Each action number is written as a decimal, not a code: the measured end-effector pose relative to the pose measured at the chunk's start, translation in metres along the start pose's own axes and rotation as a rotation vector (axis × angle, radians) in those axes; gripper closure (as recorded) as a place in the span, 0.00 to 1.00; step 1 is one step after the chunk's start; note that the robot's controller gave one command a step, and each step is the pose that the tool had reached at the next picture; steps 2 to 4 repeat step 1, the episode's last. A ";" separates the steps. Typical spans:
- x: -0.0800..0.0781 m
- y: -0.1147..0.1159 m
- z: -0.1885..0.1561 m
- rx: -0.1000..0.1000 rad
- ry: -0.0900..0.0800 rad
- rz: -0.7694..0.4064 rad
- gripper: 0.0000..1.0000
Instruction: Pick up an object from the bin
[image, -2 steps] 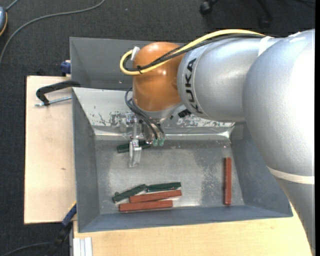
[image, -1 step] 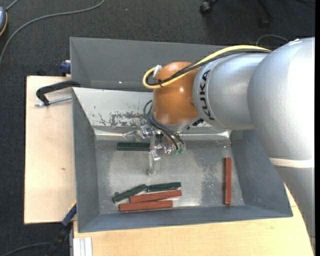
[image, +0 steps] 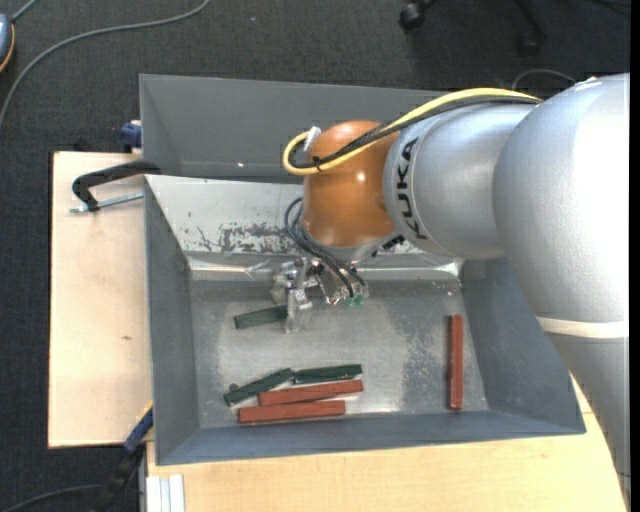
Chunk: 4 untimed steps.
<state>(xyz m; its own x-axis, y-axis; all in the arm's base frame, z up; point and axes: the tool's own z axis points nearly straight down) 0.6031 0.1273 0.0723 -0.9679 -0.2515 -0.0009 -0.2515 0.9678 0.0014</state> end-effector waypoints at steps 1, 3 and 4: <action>0.002 0.026 -0.153 0.001 -0.014 -0.162 1.00; 0.002 0.026 -0.153 0.001 -0.014 -0.162 1.00; 0.002 0.026 -0.153 0.001 -0.014 -0.162 1.00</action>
Offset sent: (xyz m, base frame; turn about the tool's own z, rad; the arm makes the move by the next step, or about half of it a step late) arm -0.0105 0.0223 0.1460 -0.1619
